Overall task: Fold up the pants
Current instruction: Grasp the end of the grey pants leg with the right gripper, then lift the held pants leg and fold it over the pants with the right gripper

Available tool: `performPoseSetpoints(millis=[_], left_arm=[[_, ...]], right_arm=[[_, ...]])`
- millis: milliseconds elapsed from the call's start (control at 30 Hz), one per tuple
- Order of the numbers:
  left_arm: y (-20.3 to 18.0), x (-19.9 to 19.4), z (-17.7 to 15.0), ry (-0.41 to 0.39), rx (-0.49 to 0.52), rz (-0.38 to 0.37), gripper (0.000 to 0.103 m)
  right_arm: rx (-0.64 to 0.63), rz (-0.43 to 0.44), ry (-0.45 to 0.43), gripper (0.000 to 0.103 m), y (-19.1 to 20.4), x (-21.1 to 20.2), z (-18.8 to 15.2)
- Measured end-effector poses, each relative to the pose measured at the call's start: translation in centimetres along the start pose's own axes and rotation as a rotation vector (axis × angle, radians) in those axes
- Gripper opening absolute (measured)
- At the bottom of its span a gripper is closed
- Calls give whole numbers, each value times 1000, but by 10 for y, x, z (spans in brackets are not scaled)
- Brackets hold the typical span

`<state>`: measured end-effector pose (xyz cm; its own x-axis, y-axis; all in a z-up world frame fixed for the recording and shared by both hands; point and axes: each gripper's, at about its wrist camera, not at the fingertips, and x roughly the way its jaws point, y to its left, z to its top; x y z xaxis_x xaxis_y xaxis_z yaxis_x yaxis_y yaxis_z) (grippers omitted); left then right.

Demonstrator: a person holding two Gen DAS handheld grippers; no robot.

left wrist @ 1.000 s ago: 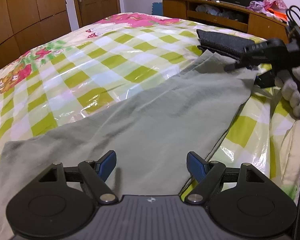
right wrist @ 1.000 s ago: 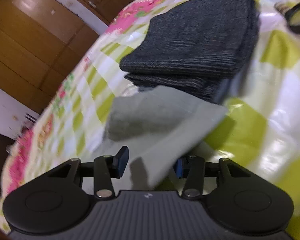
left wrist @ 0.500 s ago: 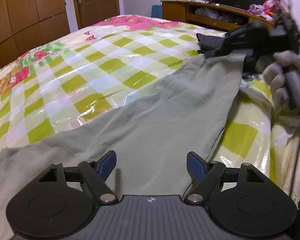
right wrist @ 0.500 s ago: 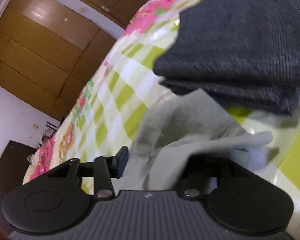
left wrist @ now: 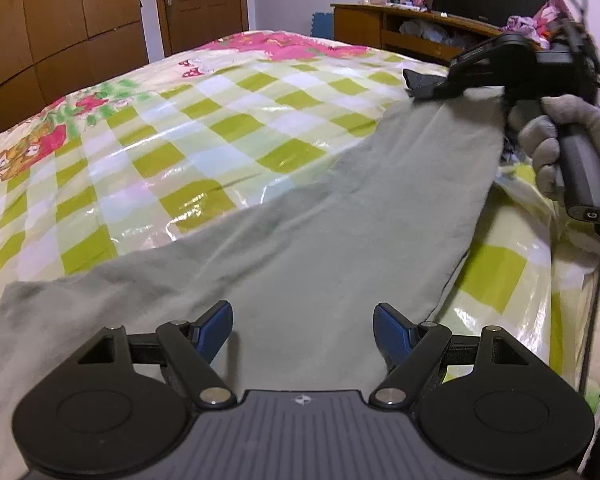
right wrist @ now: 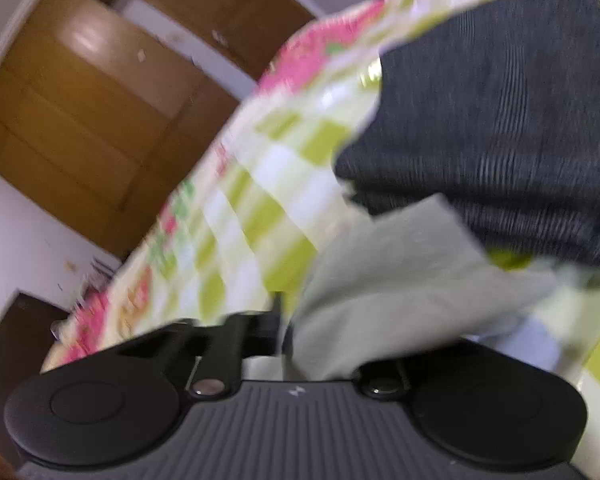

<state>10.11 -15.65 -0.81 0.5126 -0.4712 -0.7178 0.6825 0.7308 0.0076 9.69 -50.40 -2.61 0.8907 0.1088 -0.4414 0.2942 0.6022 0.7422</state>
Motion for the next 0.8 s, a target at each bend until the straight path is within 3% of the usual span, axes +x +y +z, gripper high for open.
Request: performPoseSetpoints(millis=[100, 200, 233, 333, 433, 633, 800], left_arm=[[-1, 9, -4, 37, -1, 2, 89], [-3, 2, -9, 26, 11, 2, 89], [-2, -2, -10, 18, 8, -3, 89], [3, 2, -16, 49, -9, -14, 90], [6, -2, -17, 34, -23, -7, 90], [19, -25, -24, -8, -25, 49, 90], [55, -58, -48, -19, -77, 152, 90]], right_arm=[[-65, -23, -104, 8, 9, -19, 0], [-53, -96, -11, 3, 3, -2, 5], [-42, -80, -4, 3, 4, -3, 7], [-77, -40, -86, 3, 15, -19, 7], [-92, -60, -74, 3, 23, -19, 12], [-332, -26, -61, 3, 86, -14, -13], [-611, 10, 11, 3, 155, -1, -63]])
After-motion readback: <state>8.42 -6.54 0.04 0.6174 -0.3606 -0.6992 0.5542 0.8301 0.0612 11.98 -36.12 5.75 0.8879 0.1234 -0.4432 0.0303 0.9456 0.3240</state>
